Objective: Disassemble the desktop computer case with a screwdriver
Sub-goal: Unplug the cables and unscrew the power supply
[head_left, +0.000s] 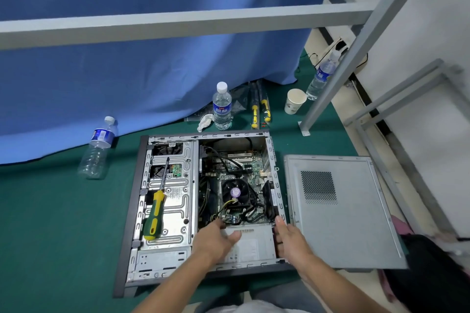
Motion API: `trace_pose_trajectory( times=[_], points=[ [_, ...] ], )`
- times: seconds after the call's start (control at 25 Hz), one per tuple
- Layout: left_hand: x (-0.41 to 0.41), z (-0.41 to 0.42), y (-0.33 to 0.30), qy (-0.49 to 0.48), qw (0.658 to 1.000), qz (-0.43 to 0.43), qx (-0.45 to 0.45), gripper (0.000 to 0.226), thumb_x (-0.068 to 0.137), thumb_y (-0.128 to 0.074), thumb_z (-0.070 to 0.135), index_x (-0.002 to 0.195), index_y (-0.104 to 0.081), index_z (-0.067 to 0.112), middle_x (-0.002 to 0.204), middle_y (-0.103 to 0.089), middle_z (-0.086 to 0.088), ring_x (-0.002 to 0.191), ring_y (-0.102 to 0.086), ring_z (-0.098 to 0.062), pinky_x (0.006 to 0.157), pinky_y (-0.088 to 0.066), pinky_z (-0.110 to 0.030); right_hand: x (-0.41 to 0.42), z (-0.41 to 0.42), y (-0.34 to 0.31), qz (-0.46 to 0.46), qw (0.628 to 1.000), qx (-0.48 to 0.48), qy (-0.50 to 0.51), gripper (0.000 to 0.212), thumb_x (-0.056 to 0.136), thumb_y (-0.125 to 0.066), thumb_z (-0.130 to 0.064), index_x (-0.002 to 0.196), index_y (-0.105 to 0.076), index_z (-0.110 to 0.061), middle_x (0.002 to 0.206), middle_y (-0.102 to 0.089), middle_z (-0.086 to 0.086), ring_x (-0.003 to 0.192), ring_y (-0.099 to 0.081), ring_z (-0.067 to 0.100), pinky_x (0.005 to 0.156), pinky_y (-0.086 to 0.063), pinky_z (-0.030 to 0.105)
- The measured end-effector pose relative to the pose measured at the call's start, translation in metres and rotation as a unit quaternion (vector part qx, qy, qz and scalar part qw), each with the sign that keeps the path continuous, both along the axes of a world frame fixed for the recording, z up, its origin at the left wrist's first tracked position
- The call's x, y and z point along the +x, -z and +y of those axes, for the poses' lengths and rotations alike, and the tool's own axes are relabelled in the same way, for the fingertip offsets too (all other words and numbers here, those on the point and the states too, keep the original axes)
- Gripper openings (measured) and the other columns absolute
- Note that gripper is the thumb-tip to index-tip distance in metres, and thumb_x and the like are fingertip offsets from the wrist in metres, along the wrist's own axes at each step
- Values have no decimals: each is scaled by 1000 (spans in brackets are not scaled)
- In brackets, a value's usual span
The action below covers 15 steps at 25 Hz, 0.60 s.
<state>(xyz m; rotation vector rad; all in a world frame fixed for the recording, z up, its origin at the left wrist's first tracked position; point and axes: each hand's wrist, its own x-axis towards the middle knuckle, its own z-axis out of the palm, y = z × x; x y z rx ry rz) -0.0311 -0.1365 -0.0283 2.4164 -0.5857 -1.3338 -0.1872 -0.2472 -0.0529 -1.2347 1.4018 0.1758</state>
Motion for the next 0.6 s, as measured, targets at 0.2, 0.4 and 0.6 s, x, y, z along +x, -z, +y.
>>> trace_pose_trajectory(
  times=[0.2, 0.4, 0.6],
  points=[
    [1, 10, 2, 13, 999, 20, -27, 65, 98, -48, 51, 149, -33, 14, 80, -55, 14, 72, -52, 2, 68, -41, -15, 2, -3, -6, -30, 999, 42, 11, 63, 99, -38, -55, 143, -40, -11, 136, -55, 11, 119, -56, 27, 99, -47, 39],
    [-4, 9, 2, 24, 999, -14, -34, 65, 100, -44, 50, 150, -32, 11, 105, -64, 7, 100, -59, -10, 93, -43, -26, 1, -10, -5, -27, 997, 71, 5, 57, 98, -45, -52, 135, -45, -9, 115, -65, 6, 93, -60, 19, 74, -49, 28],
    [5, 14, 7, 29, 1000, 3, -11, 62, 100, -43, 52, 147, -33, 12, 94, -59, 9, 79, -58, -6, 75, -50, -22, -3, -13, -4, -70, 991, 106, 37, 68, 90, -53, -53, 132, -45, 0, 84, -61, 6, 65, -55, 15, 55, -47, 23]
  ],
)
